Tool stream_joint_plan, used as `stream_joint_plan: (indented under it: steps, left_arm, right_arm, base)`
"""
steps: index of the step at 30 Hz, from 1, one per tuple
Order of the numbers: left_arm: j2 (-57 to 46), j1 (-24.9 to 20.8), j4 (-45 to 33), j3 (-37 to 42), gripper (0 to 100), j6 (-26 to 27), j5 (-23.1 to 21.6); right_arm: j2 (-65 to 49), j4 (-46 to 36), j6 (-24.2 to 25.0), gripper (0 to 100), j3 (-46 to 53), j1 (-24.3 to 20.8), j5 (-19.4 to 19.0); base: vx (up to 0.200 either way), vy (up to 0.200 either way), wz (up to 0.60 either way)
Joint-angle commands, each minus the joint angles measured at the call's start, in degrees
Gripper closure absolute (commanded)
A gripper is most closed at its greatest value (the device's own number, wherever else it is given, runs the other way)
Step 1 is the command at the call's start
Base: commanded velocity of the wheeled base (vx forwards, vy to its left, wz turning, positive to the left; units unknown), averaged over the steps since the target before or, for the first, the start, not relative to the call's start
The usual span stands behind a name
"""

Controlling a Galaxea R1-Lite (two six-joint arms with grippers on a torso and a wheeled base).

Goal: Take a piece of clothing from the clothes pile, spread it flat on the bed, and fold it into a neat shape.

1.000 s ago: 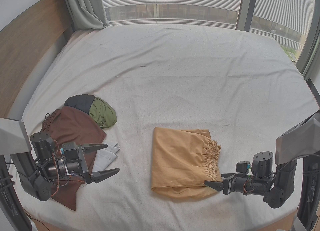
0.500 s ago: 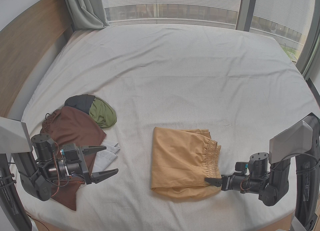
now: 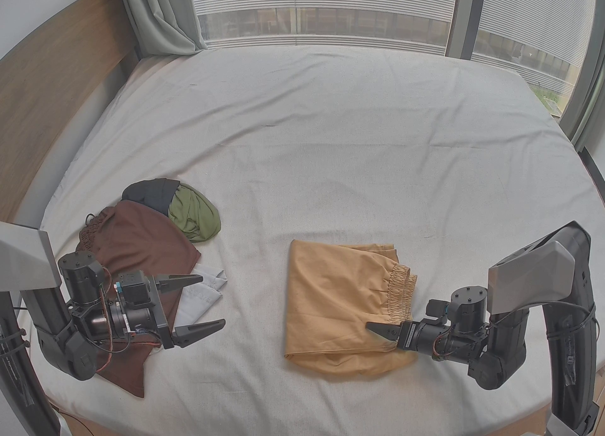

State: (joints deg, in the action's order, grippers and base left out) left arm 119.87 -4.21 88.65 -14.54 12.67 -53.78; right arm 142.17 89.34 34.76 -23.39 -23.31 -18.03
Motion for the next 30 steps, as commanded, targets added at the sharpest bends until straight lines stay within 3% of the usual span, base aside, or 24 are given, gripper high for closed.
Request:
stream_joint_plan:
  steps: [1,12,13,30]
  left_arm:
    - [0.01,-0.01,0.03,-0.05,0,-0.01,0.0]
    - [0.1,0.25,0.03,-0.05,0,0.08,0.0]
    - [0.1,0.25,0.03,-0.13,0,0.08,0.0]
    - [0.45,0.34,0.03,-0.49,0,0.34,0.08]
  right_arm:
    - [0.74,-0.49,0.14,0,0.1,-0.42,-0.16]
    - [0.04,-0.58,0.14,0,1.33,-0.69,-0.16]
    - [-0.14,-0.58,0.14,100,1.42,-0.77,-0.16]
    - [-0.4,-0.49,0.05,100,1.77,-1.21,-0.16]
  base:
    - [0.0,0.0,0.0]
    - [0.0,0.0,0.0]
    - [0.0,0.0,0.0]
    - [0.0,0.0,0.0]
